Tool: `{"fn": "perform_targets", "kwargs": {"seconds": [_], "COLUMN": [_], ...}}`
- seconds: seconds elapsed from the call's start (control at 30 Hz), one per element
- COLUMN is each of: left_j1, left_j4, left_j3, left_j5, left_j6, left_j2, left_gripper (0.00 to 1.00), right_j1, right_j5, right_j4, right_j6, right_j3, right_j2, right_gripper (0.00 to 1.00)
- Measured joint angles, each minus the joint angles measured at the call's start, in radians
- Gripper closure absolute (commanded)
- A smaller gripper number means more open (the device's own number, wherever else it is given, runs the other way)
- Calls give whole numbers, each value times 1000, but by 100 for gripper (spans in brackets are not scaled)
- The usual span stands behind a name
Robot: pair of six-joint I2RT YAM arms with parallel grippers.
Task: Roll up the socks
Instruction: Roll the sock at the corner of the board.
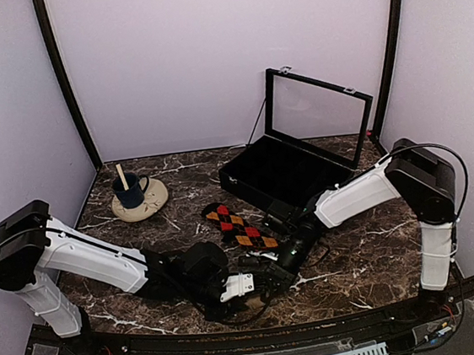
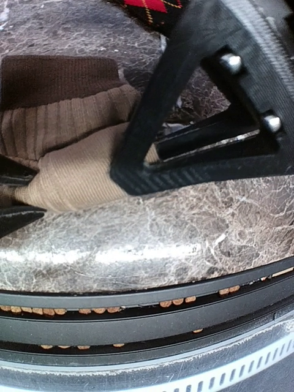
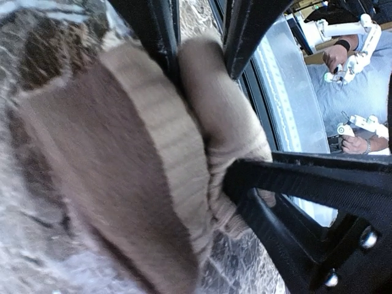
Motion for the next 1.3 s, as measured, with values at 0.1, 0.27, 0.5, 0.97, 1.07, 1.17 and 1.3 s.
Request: {"fn": "perform_targets", "kwargs": {"seconds": [0.1, 0.27, 0.5, 0.97, 1.07, 1.17, 1.3], "left_j1": [9, 40, 98, 209, 225, 238, 252], "left_j4": [-17, -65, -180, -373, -407, -435, -460], "left_j3": [0, 16, 85, 257, 281, 302, 320], "left_j5": [13, 44, 130, 462, 516, 558, 599], "left_j6": [-12, -37, -69, -87, -87, -88, -89], "left_j2": [-6, -10, 18, 177, 206, 229, 253], "left_gripper": [100, 100, 100, 100, 100, 100, 100], "right_j1": [-16, -44, -74, -64, -26, 45, 145], "right_j5": [0, 10, 52, 358, 451, 541, 649], "right_j4": [24, 59, 91, 195, 206, 221, 237], "right_j6": [16, 42, 74, 73, 50, 24, -1], "right_j3": [-15, -50, -127, -323, -357, -370, -377], "right_j2": [-14, -36, -121, -419, -489, -527, -544], "right_gripper": [74, 73, 73, 74, 74, 74, 73]}}
